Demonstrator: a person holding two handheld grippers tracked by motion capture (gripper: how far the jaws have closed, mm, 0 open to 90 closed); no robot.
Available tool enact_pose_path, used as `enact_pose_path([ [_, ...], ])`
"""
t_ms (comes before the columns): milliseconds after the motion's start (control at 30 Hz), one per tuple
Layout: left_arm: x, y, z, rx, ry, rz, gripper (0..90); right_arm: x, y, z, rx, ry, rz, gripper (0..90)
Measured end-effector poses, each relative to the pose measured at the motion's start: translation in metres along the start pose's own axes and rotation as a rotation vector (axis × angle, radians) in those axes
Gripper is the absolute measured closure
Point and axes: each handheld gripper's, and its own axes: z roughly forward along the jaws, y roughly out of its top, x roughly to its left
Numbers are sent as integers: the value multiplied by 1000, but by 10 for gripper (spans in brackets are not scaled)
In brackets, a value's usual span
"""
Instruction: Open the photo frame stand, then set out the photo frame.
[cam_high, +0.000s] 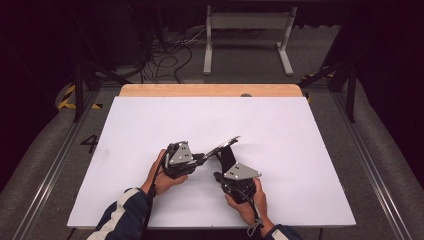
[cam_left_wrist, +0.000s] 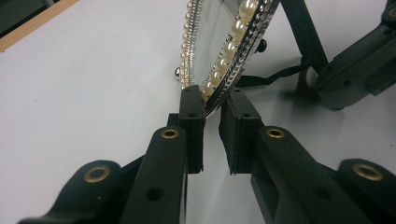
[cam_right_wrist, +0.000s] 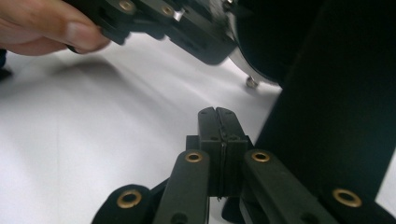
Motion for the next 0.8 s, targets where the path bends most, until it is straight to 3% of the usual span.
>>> enact_pose_path([
  [433,-1,1,-1,9,3,5,798,2,0,3,4,-5,-16,900],
  [800,-3,1,-3,13,-6,3,797,-1,-3,4,27,-4,9,900],
])
